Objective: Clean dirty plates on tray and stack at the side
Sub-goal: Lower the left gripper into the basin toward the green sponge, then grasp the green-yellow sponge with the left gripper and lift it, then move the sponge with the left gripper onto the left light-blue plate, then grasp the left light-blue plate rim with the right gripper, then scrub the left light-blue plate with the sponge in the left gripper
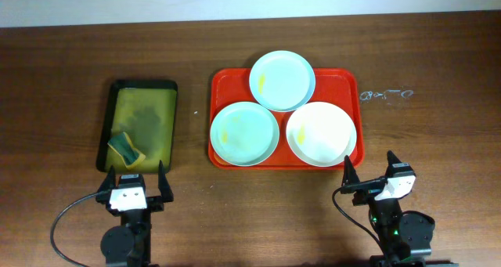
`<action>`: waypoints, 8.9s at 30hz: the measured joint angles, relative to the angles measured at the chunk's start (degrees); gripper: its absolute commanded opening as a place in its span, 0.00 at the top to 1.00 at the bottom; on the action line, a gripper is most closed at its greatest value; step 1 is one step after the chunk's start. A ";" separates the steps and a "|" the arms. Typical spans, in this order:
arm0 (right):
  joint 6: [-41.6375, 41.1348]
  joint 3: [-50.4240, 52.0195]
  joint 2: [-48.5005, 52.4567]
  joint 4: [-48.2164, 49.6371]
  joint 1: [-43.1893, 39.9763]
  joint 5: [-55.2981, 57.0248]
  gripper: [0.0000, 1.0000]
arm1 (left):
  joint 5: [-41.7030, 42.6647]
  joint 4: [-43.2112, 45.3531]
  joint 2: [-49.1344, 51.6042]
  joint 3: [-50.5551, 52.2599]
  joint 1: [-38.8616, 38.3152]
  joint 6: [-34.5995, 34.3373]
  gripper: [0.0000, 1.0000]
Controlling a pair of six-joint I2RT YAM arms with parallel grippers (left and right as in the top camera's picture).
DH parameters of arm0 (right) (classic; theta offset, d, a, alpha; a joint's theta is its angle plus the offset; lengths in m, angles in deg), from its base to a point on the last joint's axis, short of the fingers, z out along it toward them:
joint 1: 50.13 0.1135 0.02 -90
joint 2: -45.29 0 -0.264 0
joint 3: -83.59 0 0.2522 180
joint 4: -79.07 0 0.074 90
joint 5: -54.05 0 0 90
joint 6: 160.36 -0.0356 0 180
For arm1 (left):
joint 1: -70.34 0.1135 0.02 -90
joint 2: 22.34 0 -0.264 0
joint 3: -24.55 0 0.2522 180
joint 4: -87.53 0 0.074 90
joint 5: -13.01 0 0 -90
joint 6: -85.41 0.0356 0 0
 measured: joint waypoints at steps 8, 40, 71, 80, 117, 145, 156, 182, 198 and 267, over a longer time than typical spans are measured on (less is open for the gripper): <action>0.02 0.00 0.00 0.02 0.00 0.02 0.02 | 0.00 0.02 0.00 0.00 0.00 0.00 0.01; 0.00 0.00 0.00 0.02 0.00 0.02 0.02 | 1.38 0.04 0.00 0.00 0.00 -0.63 0.01; 0.00 0.02 -0.04 0.02 0.00 0.24 0.02 | -13.55 -64.35 91.14 -85.15 5.53 -38.10 0.01; -0.02 0.02 -0.04 0.00 0.00 0.26 0.02 | -1.49 -52.04 116.37 -85.18 11.72 -33.94 0.25; 0.00 0.02 -0.04 0.00 0.00 0.24 0.01 | -0.70 -60.24 121.66 -88.43 11.61 -30.47 1.00; -0.04 0.02 -0.02 -0.02 0.00 0.39 0.02 | 8.94 -33.38 108.54 -82.07 -28.59 -38.95 1.00; -0.02 0.02 -0.04 0.00 0.00 0.39 0.01 | -4.81 -23.93 108.56 -75.47 -34.21 -46.18 0.68; -46.64 -8.24 0.31 41.79 0.00 -14.23 0.02 | -15.80 -49.94 87.14 -71.95 -28.68 -44.65 0.01; -3.19 -89.50 105.85 -55.34 13.73 -22.29 0.15 | -16.13 -49.99 87.36 -71.63 -28.72 -44.65 0.01; -1.46 -92.35 124.78 -45.00 21.03 -4.52 0.96 | 4.76 0.72 107.30 -58.58 -28.94 -42.47 0.37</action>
